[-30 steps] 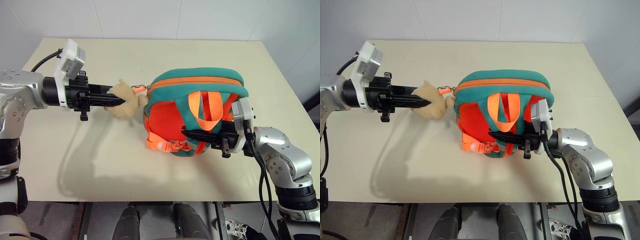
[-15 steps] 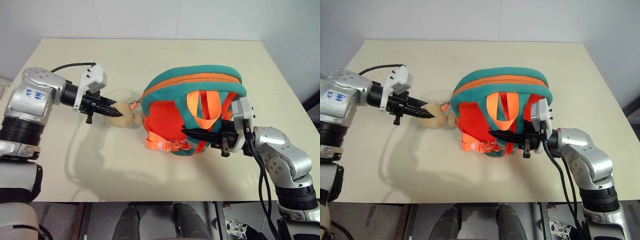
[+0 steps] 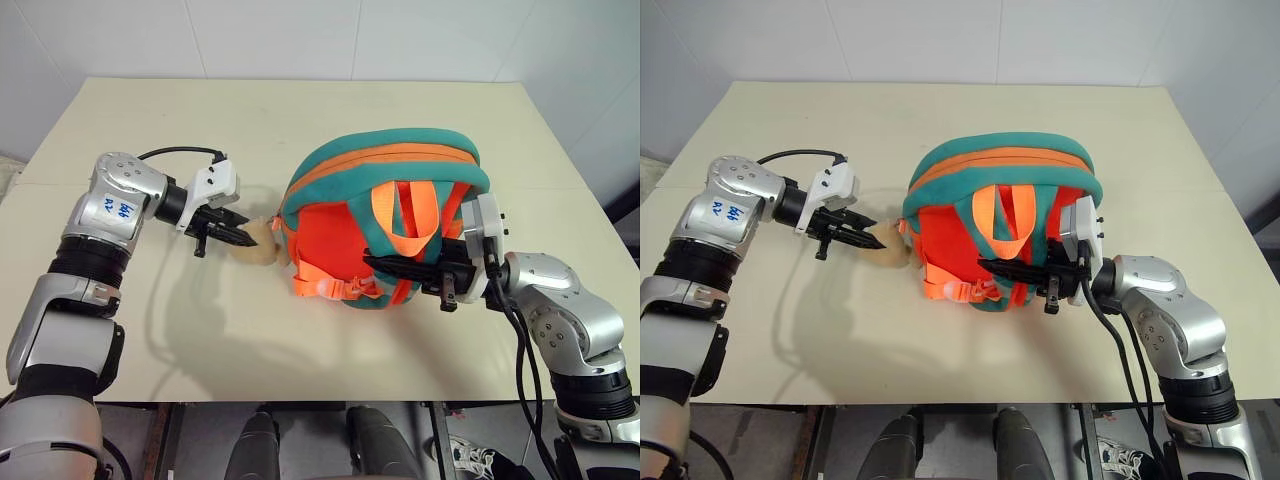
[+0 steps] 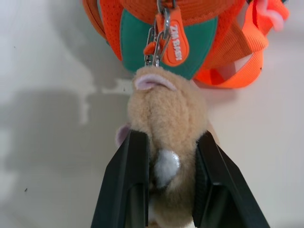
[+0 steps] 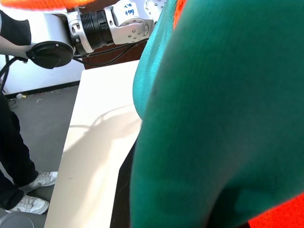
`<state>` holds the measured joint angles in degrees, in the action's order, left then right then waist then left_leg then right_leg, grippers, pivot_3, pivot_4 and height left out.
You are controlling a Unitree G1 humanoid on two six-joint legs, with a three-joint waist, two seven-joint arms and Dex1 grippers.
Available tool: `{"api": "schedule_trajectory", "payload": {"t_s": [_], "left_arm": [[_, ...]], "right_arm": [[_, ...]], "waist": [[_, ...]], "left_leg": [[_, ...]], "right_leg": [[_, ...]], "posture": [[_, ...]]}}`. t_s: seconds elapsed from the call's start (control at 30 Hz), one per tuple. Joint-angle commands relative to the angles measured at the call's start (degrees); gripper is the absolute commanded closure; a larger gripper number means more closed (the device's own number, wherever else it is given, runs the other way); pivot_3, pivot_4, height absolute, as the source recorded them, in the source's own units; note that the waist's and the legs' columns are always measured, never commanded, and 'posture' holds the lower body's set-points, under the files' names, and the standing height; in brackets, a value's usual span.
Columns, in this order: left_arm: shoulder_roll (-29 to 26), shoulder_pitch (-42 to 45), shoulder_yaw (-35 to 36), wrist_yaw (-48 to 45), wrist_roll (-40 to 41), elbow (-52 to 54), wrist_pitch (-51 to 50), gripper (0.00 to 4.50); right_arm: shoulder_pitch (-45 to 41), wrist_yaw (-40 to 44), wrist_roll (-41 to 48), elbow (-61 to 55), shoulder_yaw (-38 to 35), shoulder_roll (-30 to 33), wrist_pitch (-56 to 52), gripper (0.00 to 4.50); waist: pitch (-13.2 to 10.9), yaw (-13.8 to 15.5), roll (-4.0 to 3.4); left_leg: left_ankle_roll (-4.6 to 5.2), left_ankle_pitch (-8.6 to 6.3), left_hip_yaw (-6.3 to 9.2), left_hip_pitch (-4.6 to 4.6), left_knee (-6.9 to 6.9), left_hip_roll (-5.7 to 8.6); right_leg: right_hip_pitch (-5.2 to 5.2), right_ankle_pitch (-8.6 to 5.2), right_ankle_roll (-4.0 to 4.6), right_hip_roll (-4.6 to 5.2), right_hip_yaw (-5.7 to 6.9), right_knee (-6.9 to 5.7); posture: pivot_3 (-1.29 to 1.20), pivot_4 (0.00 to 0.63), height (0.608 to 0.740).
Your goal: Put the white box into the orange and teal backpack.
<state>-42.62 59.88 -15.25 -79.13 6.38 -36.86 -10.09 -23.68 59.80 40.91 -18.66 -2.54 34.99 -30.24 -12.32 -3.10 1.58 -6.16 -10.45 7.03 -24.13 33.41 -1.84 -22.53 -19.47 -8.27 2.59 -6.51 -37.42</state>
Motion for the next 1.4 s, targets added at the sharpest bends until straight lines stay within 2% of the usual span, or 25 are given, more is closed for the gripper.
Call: {"api": "schedule_trajectory", "payload": {"t_s": [0.03,0.1,0.13,0.3,0.47,0.5,0.57,0.8,1.0,1.07,1.27,1.4], "left_arm": [[0.41,-1.22,7.98,1.71,5.23,2.56,-0.15,3.83],[-0.12,-2.63,10.44,0.87,7.2,5.67,-1.64,3.83],[-0.54,-3.45,11.37,1.17,7.72,7.22,-2.78,3.48],[-3.29,-9.59,16.03,2.98,10.68,16.24,-8.39,1.82],[-5.48,-16.64,23.5,4.22,15.02,22.1,-7.81,0.23],[-5.57,-17.12,24.08,4.22,15.59,22.55,-7.99,0.0],[-5.88,-18.94,26.23,2.74,17.54,23.09,-6.65,0.0],[-7.97,-24.85,32.87,-1.02,21.73,21.41,-1.99,0.0],[-9.72,-29.96,40.34,-3.64,26.72,19.92,-0.93,0.0],[-9.87,-31.31,42.12,-4.84,27.61,18.92,-0.14,0.0],[-9.22,-29.6,41.04,-4.94,26.38,15.24,3.18,0.0],[-9.74,-35.25,43.87,-4.17,28.09,18.53,1.79,0.0]], "right_arm": [[-1.45,-0.03,-0.6,-1.7,-0.31,2.54,-0.92,4.5],[-1.66,0.46,-0.9,-1.8,0.24,3.98,-2.05,4.5],[-1.7,0.82,-0.85,-1.81,0.34,4.64,-2.4,4.5],[-1.72,2.27,-0.45,-1.99,-0.25,7.36,-3.23,2.77],[-2.1,3.26,0.27,-1.2,-2.24,9.0,-2.8,1.14],[-2.2,3.48,0.18,-0.95,-2.36,9.16,-2.67,0.75],[-1.64,3.71,-0.08,-0.76,-3.41,10.19,-2.43,0.06],[3.77,6.15,-1.34,-0.07,-10.51,17.85,-1.5,0.02],[13.61,9.82,-6.17,5.22,-22.22,25.88,2.46,0.02],[13.95,9.04,-6.53,8.42,-25.49,25.71,4.1,0.02],[6.85,7.62,-7.87,19.27,-24.95,24.3,9.0,0.02],[8.18,7.06,-6.99,20.17,-26.24,24.2,7.78,0.02]], "waist": [[0.0,0.01,0.0],[0.0,0.02,0.0],[0.0,0.02,0.0],[0.0,0.04,0.0],[0.0,-0.09,0.0],[0.0,-0.02,0.0],[0.0,0.06,0.0],[0.0,0.59,0.0],[0.0,1.01,-0.01],[0.0,0.93,-0.01],[0.0,0.47,-0.01],[0.01,0.06,-0.02]], "left_leg": [[0.0,0.0,0.0,0.0,0.01,0.0],[0.0,0.0,0.01,0.0,-0.01,0.0],[0.0,0.0,0.02,-0.01,-0.02,0.0],[0.0,0.0,0.02,-0.01,-0.06,0.0],[0.0,0.0,0.02,0.02,-0.01,-0.01],[0.0,0.0,0.01,0.02,0.0,-0.01],[-0.01,0.01,0.02,0.02,0.02,-0.01],[0.0,0.0,0.0,0.01,-0.04,0.0],[0.01,0.0,-0.05,0.02,-0.07,0.0],[0.01,0.0,-0.07,0.06,-0.05,-0.01],[0.09,0.1,-0.22,0.19,-0.02,-0.03],[0.11,0.13,-0.23,0.19,-0.04,-0.04]], "right_leg": [[0.0,0.0,0.0,0.0,0.0,-0.01],[0.0,0.0,0.0,0.0,0.01,-0.01],[-0.01,0.0,0.0,0.0,0.01,-0.01],[0.0,-0.01,-0.02,0.01,0.0,0.01],[-0.01,-0.01,-0.02,0.01,0.0,-0.05],[0.0,-0.01,-0.01,0.01,0.0,-0.06],[0.0,-0.01,-0.01,0.01,0.01,-0.06],[0.03,-0.02,0.01,0.03,0.01,0.04],[0.01,-0.04,0.03,0.04,0.0,0.07],[0.02,-0.04,0.05,0.04,0.0,0.06],[0.09,-0.06,0.31,0.06,-0.09,0.12],[0.1,-0.05,0.34,0.07,-0.11,0.15]], "posture": [[0.0,0.15,0.74],[0.0,0.15,0.74],[0.0,0.15,0.74],[0.0,0.15,0.74],[0.0,0.15,0.74],[0.0,0.15,0.74],[0.0,0.15,0.74],[0.0,0.15,0.74],[0.0,0.15,0.74],[0.0,0.15,0.74],[0.0,0.15,0.74],[0.0,0.15,0.74]]}}
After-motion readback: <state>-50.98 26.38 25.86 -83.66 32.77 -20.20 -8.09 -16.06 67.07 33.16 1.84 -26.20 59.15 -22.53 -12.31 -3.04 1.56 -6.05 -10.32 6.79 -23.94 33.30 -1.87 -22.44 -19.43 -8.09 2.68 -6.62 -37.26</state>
